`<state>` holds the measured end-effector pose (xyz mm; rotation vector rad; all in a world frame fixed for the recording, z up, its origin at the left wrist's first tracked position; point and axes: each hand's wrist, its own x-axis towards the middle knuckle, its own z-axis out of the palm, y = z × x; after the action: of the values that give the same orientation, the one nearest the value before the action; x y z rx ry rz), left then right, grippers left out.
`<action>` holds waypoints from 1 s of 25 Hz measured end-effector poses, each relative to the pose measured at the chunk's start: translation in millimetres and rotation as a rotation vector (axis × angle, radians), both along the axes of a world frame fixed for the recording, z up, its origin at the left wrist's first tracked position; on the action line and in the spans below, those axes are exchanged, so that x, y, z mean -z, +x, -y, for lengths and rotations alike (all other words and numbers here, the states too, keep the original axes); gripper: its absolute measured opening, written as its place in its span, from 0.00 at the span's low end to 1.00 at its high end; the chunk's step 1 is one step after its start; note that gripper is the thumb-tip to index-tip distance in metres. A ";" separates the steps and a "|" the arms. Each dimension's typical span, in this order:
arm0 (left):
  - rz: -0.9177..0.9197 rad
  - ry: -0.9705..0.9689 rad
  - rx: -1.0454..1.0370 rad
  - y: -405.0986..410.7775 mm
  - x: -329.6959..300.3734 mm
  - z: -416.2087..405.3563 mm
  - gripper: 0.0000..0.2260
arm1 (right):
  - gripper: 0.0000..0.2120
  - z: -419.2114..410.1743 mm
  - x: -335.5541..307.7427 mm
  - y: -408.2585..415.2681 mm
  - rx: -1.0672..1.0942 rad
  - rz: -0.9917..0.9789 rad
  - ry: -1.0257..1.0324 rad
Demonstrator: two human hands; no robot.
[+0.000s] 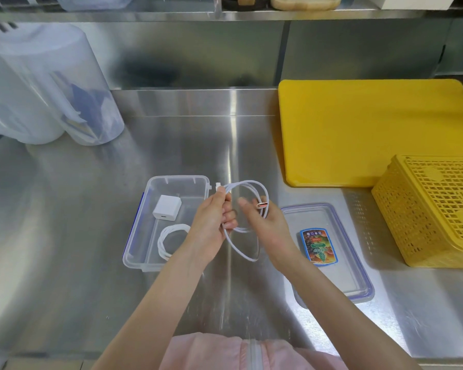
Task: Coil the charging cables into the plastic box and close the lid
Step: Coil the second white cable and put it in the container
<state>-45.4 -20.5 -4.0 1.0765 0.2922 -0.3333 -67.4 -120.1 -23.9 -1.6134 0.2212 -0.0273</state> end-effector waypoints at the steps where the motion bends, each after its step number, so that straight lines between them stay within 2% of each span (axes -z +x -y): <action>1: 0.013 0.017 -0.010 0.0 0.5 0.8 0.15 | 0.17 -1.9 1.6 0.1 0.052 0.007 -0.010; 5: 0.031 0.087 -0.075 -0.3 5.6 -1.3 0.15 | 0.20 -5.7 4.4 1.2 0.161 -0.002 0.000; 8: -0.024 0.029 -0.142 1.8 7.5 -12.0 0.16 | 0.17 5.1 0.8 6.8 0.232 0.020 0.011; 10: -0.050 -0.015 -0.175 5.9 8.2 -22.1 0.16 | 0.22 24.3 -2.9 13.2 0.273 0.006 0.049; 12: -0.064 -0.028 -0.137 9.9 8.0 -31.8 0.16 | 0.24 45.7 -7.4 18.2 0.313 -0.059 0.234; 15: -0.059 0.022 0.029 9.3 7.9 -34.4 0.14 | 0.19 66.8 -11.9 22.7 0.386 -0.114 0.618; 17: -0.035 0.054 0.095 6.5 8.5 -31.7 0.15 | 0.14 70.1 -11.7 23.1 0.386 -0.048 0.666; 19: -0.007 0.089 0.139 4.2 8.7 -30.9 0.16 | 0.10 67.1 -10.9 22.0 0.335 0.055 0.586; 22: -0.002 0.121 0.181 2.2 8.1 -31.1 0.16 | 0.10 60.7 -8.9 20.4 0.268 0.152 0.239; 25: 0.007 0.155 0.259 -0.4 7.7 -30.2 0.15 | 0.08 54.9 -11.8 22.1 0.245 0.178 0.015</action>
<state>-45.8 9.7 -11.7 1.2713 0.1739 -0.5452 -45.3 -175.0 -12.0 -1.5509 0.2789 -0.3549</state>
